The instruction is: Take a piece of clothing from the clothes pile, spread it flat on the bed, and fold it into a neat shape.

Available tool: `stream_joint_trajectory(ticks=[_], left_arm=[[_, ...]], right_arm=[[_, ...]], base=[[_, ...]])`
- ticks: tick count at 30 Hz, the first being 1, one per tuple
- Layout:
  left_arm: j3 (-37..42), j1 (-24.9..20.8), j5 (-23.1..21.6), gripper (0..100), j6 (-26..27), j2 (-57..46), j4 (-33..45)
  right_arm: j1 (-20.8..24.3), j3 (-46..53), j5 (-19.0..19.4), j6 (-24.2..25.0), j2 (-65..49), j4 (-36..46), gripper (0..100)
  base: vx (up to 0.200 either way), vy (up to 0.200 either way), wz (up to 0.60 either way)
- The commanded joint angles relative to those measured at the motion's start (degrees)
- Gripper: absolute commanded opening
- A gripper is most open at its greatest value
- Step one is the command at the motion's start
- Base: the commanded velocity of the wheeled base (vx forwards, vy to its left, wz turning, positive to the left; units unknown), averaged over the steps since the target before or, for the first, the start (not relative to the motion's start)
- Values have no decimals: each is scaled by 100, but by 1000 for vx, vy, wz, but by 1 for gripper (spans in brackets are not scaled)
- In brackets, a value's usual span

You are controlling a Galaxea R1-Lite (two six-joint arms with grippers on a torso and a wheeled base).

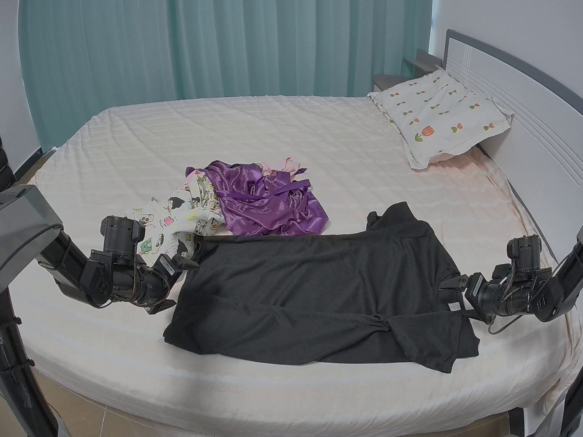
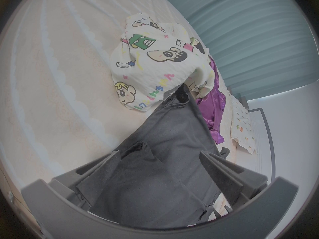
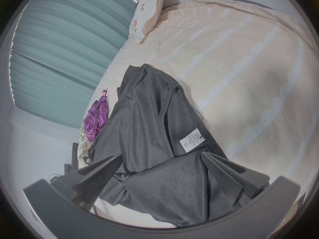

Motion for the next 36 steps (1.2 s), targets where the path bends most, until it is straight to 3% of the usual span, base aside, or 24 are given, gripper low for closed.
stream_joint_trajectory(ticks=[1, 30, 31, 36], left_arm=[[-179, 0, 12, 100, -2, 366, -6], [-153, 0, -5, 100, -134, 418, -32], [-153, 0, -5, 100, -134, 418, -32], [-144, 0, -5, 100, -142, 427, -32]], right_arm=[[31, -20, 50, -4, 66, -2, 100], [-31, 226, -21, -479, 382, -248, 100], [-31, 199, -29, -461, 382, -248, 0], [-66, 199, -38, -453, 356, -240, 0]], base=[[0, 0, 0], [0, 0, 0], [0, 0, 0], [0, 0, 0]])
